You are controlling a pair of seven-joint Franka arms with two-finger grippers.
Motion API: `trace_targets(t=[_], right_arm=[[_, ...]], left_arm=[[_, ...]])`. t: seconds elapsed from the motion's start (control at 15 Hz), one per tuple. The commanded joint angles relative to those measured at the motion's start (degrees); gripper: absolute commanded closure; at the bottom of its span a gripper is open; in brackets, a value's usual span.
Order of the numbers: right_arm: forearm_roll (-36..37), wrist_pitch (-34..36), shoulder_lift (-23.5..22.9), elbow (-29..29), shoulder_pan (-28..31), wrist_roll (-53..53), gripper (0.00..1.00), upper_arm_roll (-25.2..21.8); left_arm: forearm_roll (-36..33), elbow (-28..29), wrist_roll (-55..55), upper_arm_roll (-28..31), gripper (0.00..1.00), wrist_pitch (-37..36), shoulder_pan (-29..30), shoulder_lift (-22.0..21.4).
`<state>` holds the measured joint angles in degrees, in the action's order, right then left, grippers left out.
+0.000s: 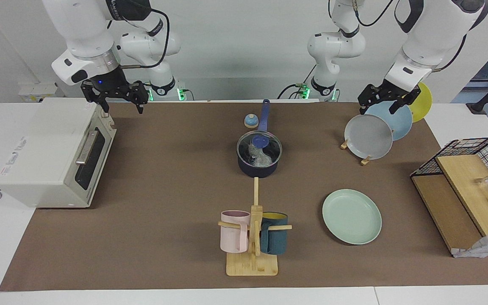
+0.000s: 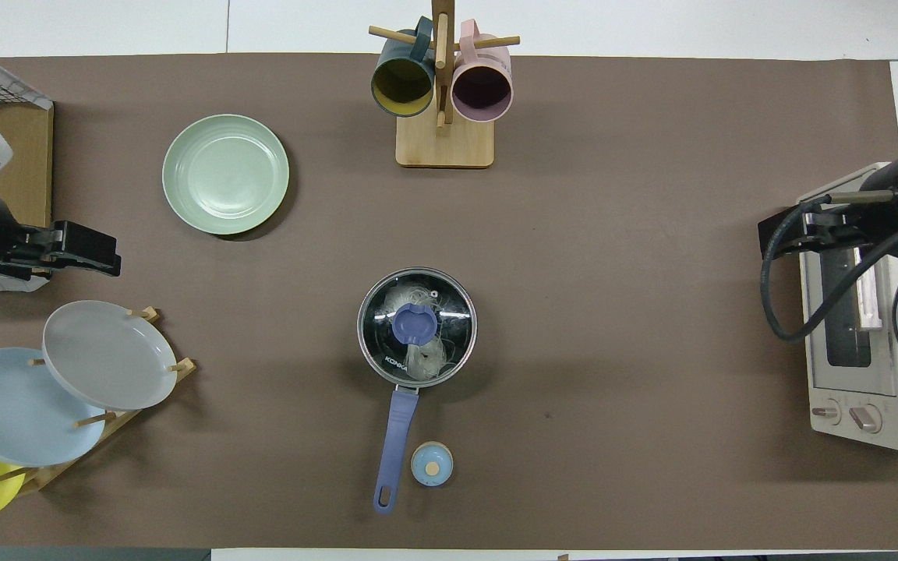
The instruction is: Transfer vermicelli from plate to pot
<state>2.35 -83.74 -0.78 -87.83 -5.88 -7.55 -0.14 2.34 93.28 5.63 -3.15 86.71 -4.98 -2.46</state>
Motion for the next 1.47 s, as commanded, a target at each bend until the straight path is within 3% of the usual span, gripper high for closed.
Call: trace_targets(t=[0.0,0.6,1.4], right_arm=[[-0.5,-0.8,1.7,-2.4,1.6,1.0,0.0,0.4],[-0.6,-3.1,0.5,-2.2,5.3,10.6,0.0,0.1],[-1.9,-2.1,1.0,-2.5,6.0,10.2,0.0,0.6]], left_arm=[[-1.3,-0.6,0.1,-0.4,0.0,-1.2,0.4,-0.4],[-1.3,-0.6,0.1,-0.4,0.0,-1.2,0.4,-0.4],[-1.3,-0.6,0.1,-0.4,0.0,-1.2,0.4,-0.4]])
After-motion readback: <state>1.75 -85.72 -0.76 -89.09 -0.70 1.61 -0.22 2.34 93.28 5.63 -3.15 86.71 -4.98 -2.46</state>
